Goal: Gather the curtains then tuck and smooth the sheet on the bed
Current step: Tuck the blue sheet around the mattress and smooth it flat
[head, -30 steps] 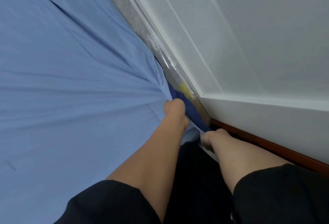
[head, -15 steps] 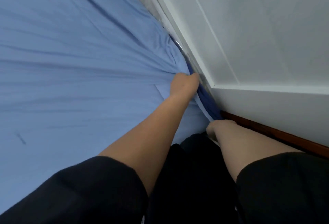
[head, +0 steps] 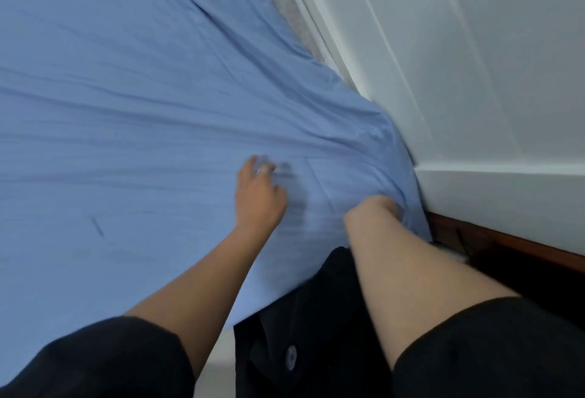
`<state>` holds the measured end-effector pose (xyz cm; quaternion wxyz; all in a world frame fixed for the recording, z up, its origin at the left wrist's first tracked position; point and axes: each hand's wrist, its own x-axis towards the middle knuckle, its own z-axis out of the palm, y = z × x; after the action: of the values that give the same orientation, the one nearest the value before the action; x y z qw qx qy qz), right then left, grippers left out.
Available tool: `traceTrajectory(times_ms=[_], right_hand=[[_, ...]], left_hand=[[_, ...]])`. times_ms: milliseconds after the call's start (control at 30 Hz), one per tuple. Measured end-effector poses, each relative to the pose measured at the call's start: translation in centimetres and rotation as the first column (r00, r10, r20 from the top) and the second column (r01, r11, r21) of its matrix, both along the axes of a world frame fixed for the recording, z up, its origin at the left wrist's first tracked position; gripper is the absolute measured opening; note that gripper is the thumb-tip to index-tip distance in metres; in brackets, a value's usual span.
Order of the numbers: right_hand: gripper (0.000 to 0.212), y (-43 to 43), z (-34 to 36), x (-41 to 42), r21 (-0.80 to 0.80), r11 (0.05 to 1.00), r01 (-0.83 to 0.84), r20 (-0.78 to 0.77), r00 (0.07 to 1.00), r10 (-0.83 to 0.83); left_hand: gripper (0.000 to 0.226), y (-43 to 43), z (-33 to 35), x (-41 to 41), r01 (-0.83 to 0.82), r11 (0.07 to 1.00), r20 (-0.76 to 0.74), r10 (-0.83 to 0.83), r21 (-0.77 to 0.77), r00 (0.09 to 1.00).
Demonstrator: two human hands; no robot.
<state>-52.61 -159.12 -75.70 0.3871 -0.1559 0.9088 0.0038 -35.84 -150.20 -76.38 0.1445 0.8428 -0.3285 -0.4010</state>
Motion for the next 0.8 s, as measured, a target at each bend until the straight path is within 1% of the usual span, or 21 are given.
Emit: traceTrajectory(times_ms=[33, 67, 100, 167, 200, 233, 267, 300, 333, 367, 400, 433, 500, 533, 567, 633, 700, 733, 767, 800], right_hand=[[0.046, 1.1, 0.0, 2.5, -0.029, 0.999, 0.026, -0.046, 0.999, -0.028], [0.049, 2.6, 0.1, 5.1, -0.038, 0.999, -0.019, -0.1, 0.995, 0.015], [0.056, 4.5, 0.4, 7.9, -0.096, 0.99, -0.101, -0.138, 0.987, 0.087], [0.069, 9.5, -0.7, 11.4, -0.133, 0.916, -0.377, -0.102, 0.925, 0.366], [0.071, 12.1, -1.6, 13.1, -0.111, 0.876, -0.469, -0.062, 0.883, 0.464], [0.07, 14.3, -2.3, 13.8, -0.073, 0.825, -0.561, -0.048, 0.828, 0.559], [0.068, 16.7, -3.7, 14.3, -0.046, 0.747, -0.663, -0.066, 0.749, 0.66], [0.067, 18.0, -5.0, 13.8, -0.026, 0.649, -0.76, -0.082, 0.649, 0.756], [0.067, 18.7, -6.4, 12.2, -0.009, 0.556, -0.831, -0.133, 0.552, 0.823], [0.07, 16.9, -7.0, 10.0, -0.014, 0.511, -0.859, -0.178, 0.505, 0.844], [0.073, 19.3, -9.4, 9.8, -0.022, 0.441, -0.897, -0.243, 0.432, 0.868], [0.076, 17.6, -10.4, 7.8, -0.035, 0.472, -0.881, -0.333, 0.455, 0.826], [0.078, 13.2, -10.9, 3.8, -0.08, 0.644, -0.761, -0.486, 0.594, 0.641], [0.079, 11.3, -11.6, 2.5, -0.077, 0.711, -0.698, -0.519, 0.637, 0.569], [0.079, 9.9, -12.0, 2.1, -0.081, 0.752, -0.655, -0.506, 0.677, 0.535], [0.08, 9.5, -11.8, 3.2, -0.051, 0.775, -0.63, -0.467, 0.701, 0.539], [0.077, 11.0, -10.6, 5.3, -0.052, 0.76, -0.648, -0.46, 0.691, 0.558], [0.075, 12.5, -9.7, 6.3, -0.08, 0.717, -0.692, -0.47, 0.661, 0.585], [0.073, 14.5, -8.6, 8.5, -0.109, 0.608, -0.786, -0.481, 0.577, 0.66], [0.071, 16.4, -7.8, 9.8, -0.129, 0.467, -0.875, -0.472, 0.469, 0.746]], left_hand=[[0.055, 3.5, -0.7, 0.9, 0.001, 0.999, 0.118, -0.005, 0.033, 0.993], [0.061, 6.7, -1.4, 1.5, -0.009, 0.997, 0.203, -0.006, 0.071, 0.979], [0.065, 10.1, -1.9, 2.2, -0.039, 0.991, 0.245, 0.007, 0.125, 0.969], [0.072, 16.4, -2.7, 3.1, -0.1, 0.968, 0.248, 0.042, 0.228, 0.968], [0.074, 19.3, -3.3, 3.3, -0.078, 0.961, 0.253, 0.009, 0.266, 0.967], [0.075, 21.6, -3.7, 3.2, -0.038, 0.953, 0.251, -0.04, 0.3, 0.967], [0.076, 24.2, -4.3, 3.2, 0.019, 0.95, 0.244, -0.1, 0.311, 0.965], [0.076, 26.0, -4.6, 3.4, 0.083, 0.936, 0.225, -0.167, 0.342, 0.96], [0.076, 27.4, -5.1, 3.5, 0.134, 0.926, 0.233, -0.226, 0.354, 0.946], [0.077, 26.9, -5.4, 3.7, 0.164, 0.918, 0.238, -0.261, 0.362, 0.936], [0.078, 31.3, -6.4, 4.9, 0.126, 0.904, 0.233, -0.237, 0.409, 0.943], [0.079, 31.4, -6.5, 5.2, 0.128, 0.91, 0.243, -0.237, 0.393, 0.941], [0.081, 31.5, -6.9, 5.2, 0.194, 0.93, 0.258, -0.279, 0.313, 0.925], [0.082, 31.9, -7.1, 5.5, 0.219, 0.936, 0.268, -0.293, 0.275, 0.918], [0.083, 32.1, -7.3, 6.0, 0.238, 0.934, 0.265, -0.308, 0.265, 0.914], [0.085, 33.7, -7.2, 6.8, 0.232, 0.943, 0.263, -0.293, 0.239, 0.919], [0.086, 36.2, -6.7, 6.9, 0.192, 0.947, 0.234, -0.254, 0.257, 0.939], [0.085, 37.5, -6.3, 6.6, 0.172, 0.95, 0.211, -0.23, 0.26, 0.95], [0.085, 39.4, -5.6, 7.1, 0.136, 0.95, 0.194, -0.196, 0.282, 0.961], [0.084, 40.7, -5.3, 7.1, 0.117, 0.946, 0.181, -0.177, 0.302, 0.968]])
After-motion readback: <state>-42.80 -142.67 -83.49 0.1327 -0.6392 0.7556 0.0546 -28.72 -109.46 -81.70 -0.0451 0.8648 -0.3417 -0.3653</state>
